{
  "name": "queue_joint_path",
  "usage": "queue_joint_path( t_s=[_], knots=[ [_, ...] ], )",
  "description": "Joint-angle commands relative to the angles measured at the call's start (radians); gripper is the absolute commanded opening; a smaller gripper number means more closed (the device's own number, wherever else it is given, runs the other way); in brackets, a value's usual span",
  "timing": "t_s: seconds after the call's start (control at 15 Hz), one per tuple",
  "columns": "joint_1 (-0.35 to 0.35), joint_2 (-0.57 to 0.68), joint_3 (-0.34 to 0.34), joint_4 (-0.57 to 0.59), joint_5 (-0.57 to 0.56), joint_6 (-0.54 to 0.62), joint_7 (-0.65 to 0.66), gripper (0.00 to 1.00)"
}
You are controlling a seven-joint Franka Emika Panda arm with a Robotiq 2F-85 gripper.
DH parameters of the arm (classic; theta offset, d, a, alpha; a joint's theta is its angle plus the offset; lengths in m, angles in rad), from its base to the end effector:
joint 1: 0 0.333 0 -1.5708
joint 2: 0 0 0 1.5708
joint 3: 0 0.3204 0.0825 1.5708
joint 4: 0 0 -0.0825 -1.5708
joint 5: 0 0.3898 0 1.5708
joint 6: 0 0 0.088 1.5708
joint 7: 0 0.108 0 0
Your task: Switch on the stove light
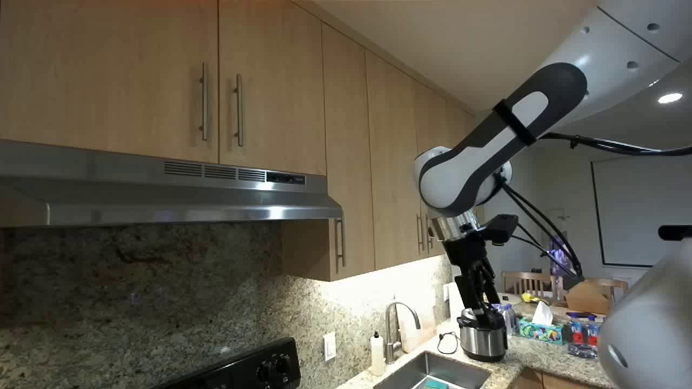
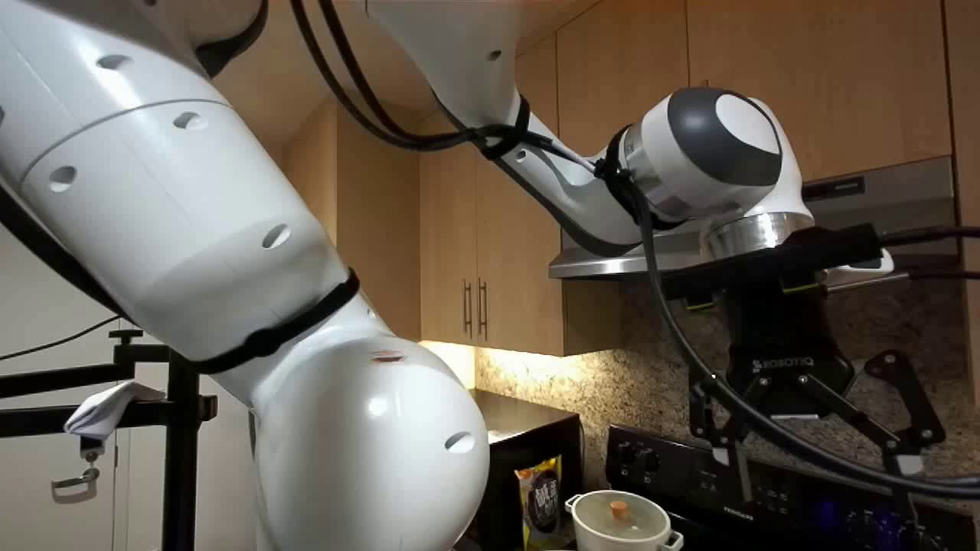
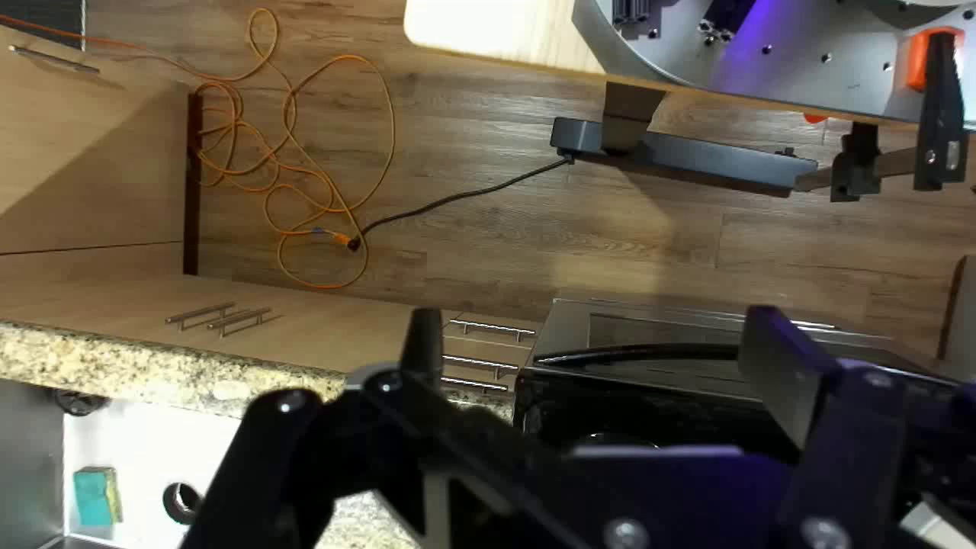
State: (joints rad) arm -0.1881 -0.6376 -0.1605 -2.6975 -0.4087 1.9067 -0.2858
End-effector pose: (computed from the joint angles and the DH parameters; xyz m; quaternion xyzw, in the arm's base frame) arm 0.3043 -0.1383 0.4092 0.9851 0.0700 -0.1119 0.1107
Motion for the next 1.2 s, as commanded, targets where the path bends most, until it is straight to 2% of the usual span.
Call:
queue_joint_path(
  t_s=[0.0, 0.73, 1.13],
  knots=[
    [0.011, -0.001, -0.010, 0.002, -0.005, -0.004, 0.005, 1.00],
    [0.014, 0.000, -0.012, 0.003, 0.007, -0.010, 0.003, 1.00],
    [0.033, -0.016, -0.038, -0.021, -0.031, 0.138, -0.046, 1.00]
  ],
)
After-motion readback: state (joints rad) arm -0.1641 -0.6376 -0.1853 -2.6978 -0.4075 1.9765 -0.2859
